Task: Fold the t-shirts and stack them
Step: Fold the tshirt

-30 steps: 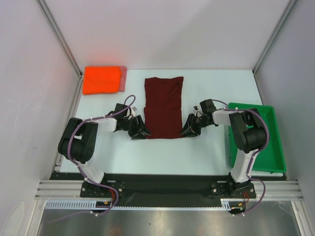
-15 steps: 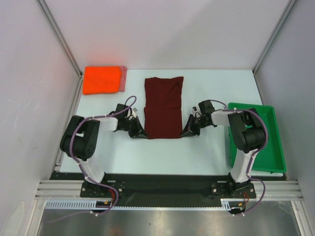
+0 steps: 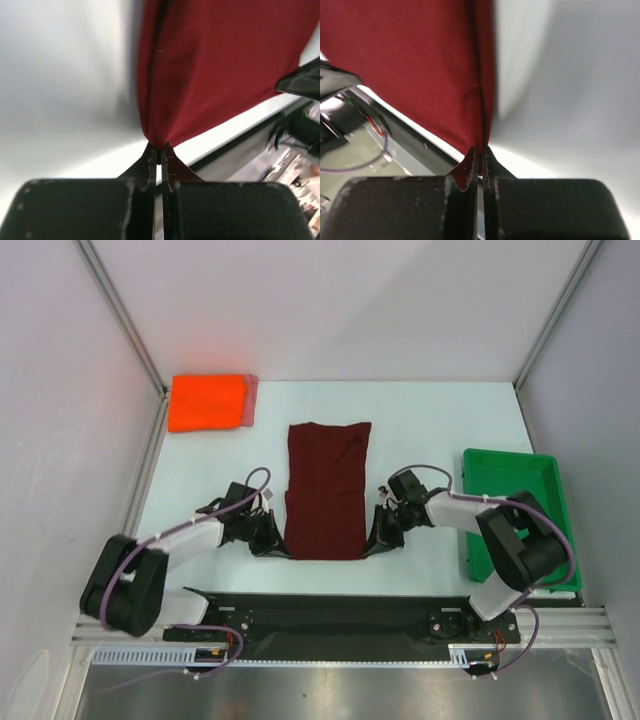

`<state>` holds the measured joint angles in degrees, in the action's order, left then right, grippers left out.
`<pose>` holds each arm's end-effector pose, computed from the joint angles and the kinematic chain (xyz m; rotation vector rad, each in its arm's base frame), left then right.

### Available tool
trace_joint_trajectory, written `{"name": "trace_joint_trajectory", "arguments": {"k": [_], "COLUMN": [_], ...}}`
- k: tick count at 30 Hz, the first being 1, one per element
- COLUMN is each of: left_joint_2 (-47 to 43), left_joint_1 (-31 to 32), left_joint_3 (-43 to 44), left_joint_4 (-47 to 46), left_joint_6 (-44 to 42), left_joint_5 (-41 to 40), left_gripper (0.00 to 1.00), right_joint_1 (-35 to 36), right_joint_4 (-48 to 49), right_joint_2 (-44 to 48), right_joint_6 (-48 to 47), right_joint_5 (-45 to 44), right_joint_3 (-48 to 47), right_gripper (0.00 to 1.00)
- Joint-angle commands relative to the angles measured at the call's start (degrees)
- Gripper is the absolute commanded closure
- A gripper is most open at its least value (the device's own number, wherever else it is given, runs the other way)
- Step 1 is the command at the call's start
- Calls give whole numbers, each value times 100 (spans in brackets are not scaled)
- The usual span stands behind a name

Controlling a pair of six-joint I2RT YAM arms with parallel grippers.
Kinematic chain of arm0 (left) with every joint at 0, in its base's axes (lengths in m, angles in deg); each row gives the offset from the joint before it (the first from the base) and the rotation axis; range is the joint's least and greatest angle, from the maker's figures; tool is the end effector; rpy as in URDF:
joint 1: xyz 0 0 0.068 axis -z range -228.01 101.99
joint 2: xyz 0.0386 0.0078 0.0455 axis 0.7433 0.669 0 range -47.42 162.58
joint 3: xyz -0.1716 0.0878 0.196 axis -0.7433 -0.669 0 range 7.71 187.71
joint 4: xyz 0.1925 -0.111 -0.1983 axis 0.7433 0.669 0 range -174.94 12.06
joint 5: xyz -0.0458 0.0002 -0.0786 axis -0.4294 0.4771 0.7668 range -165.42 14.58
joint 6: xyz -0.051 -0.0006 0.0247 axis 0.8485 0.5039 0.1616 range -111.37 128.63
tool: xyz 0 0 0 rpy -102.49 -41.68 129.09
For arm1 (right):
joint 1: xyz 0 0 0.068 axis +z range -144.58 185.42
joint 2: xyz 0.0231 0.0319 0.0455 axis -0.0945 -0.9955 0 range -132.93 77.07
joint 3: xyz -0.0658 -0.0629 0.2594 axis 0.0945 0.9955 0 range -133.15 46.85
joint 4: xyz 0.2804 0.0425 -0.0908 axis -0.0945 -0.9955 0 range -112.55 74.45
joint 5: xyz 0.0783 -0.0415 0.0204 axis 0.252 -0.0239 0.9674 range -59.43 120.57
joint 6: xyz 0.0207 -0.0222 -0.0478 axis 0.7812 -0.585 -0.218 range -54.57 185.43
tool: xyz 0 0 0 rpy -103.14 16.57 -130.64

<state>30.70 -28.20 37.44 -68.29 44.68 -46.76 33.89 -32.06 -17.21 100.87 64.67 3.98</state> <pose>0.2234 -0.1006 0.1032 -0.2425 2.8374 -0.9366 0.2564 0.1642 0.0958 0.0031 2.9476 1.0693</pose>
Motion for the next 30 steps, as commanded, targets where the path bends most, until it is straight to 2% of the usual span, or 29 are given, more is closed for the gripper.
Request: {"name": "trace_joint_trajectory", "arguments": {"k": [1, 4, 6, 8, 12, 16, 18, 19, 20, 23, 25, 30], "left_joint_2": [-964, -1632, -1809, -1670, -1152, 279, 903, 1585, 1887, 2853, 3190, 3929], "left_joint_1": [426, 550, 541, 550, 375, 85, -38, -74, -100, -188, -293, -425], "left_joint_3": [5, 225, 592, 953, 2034, 3343, 4274, 4625, 5325, 6478, 6930, 7819], "left_joint_4": [1050, 1586, 1999, 2395, 2344, 2422, 2475, 2658, 2756, 3046, 3143, 3126], "left_joint_6": [295, 560, 413, 245, -89, -502, -765, -862, -950, -1170, -1171, -1048], "left_joint_5": [-529, -607, -817, -985, -1276, -1355, -1346, -1303, -1346, -1363, -1302, -1224], "left_gripper": [99, 100, 100, 100, 100, 100, 100, 100, 100, 100, 100, 100], "right_joint_1": [343, 502, 502, 476, 81, -543, -701, -842, -921, -1150, -1247, -1502], "right_joint_4": [-624, -967, -1248, -1494, -1759, -1698, -1715, -1706, -1750, -2022, -2276, -2374], "right_joint_2": [795, 1455, 1902, 2027, 1748, 740, 325, 79, -376, -1352, -1724, -2672], "right_joint_6": [278, 585, 692, 719, 526, 271, 78, 16, -45, -318, -441, -451], "right_joint_5": [-510, -607, -694, -774, -765, -616, -590, -520, -476, -326, -291, -19], "right_joint_3": [288, 350, 192, -236, -1228, -2267, -2977, -3251, -3497, -4578, -5402, -6373], "right_gripper": [100, 100, 100, 100, 100, 100, 100, 100, 100, 100, 100, 100]}}
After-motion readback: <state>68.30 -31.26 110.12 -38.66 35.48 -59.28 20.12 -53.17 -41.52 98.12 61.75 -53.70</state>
